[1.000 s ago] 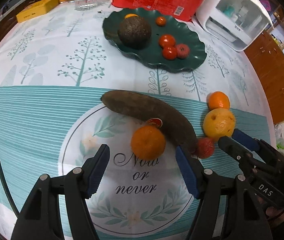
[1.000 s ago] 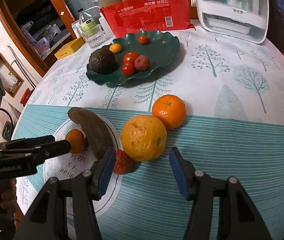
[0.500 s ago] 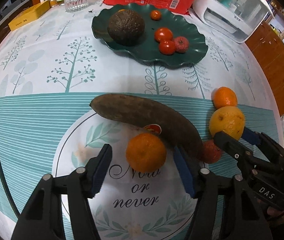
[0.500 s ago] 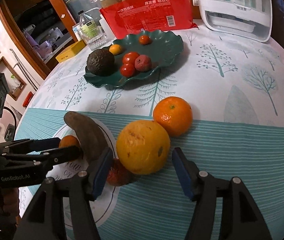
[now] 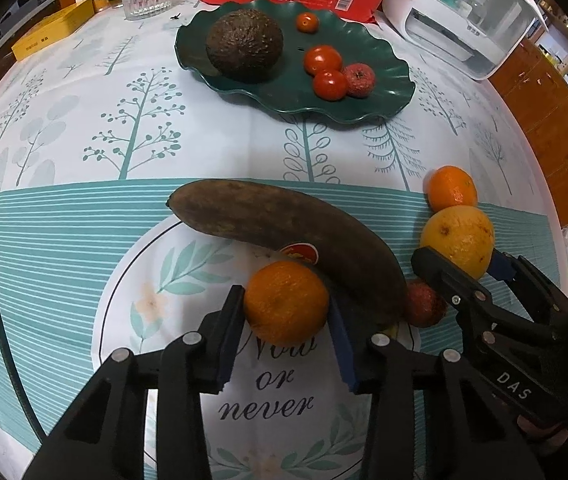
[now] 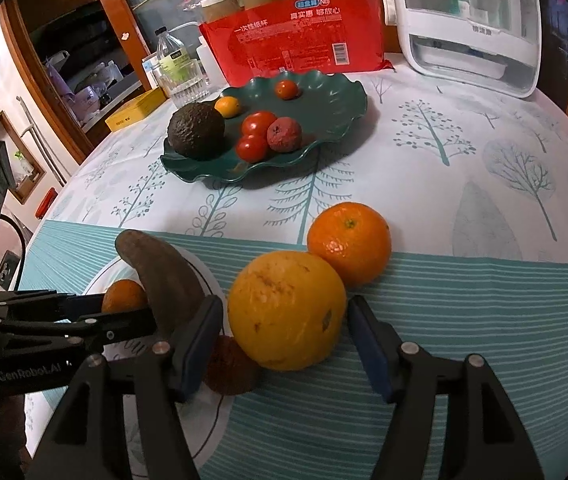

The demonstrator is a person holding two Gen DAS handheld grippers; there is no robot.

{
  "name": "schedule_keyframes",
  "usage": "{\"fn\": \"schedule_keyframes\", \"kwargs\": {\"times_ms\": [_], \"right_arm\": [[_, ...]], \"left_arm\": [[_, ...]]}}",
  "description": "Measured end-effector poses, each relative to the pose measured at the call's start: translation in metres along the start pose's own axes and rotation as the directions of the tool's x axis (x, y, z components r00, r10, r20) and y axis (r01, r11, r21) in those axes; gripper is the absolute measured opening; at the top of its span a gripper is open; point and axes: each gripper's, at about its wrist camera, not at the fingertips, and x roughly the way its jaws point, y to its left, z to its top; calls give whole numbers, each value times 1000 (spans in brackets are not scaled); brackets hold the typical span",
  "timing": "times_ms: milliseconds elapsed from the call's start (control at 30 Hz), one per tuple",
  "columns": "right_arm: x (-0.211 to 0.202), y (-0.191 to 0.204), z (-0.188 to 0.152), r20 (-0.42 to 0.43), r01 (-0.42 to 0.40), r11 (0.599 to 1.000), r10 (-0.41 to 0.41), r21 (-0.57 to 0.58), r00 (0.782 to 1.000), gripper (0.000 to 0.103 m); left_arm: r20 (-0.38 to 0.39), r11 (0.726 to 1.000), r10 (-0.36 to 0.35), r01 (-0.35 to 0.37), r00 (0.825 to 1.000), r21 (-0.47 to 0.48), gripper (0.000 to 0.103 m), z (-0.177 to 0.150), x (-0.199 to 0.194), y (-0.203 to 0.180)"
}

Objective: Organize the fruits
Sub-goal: 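Grasp the yellow grapefruit with the right tool while the left tool grasps an orange, then lift and carry the grapefruit and orange over the green plate with both tools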

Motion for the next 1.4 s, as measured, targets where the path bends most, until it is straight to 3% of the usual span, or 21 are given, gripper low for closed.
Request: {"fn": "schedule_keyframes", "kwargs": {"times_ms": [133,633,867,1133,1400], "right_arm": [[-1,1,0,10,2,1000,-2,-10,1000,53],[-8,3,-1,-4,-14,1000,14,-5,1000,52],[-22,11,1,18,-23,999,23,-23,1000,52],[-42,23,12,37,-12,999,13,-50,999,52],[-57,25,47,93,12,998,-7,-59,996,52]], "left_arm": [[13,1000,-2,2,1000,2,39,-2,-2,2],[29,1000,-20,21,999,-14,38,-10,-9,7],[74,1000,-24,24,997,-5,38,-12,-33,9],[153,1000,-12,12,988,3,38,4,-72,17],[227,1000,12,-14,974,8,38,36,-105,35]]}}
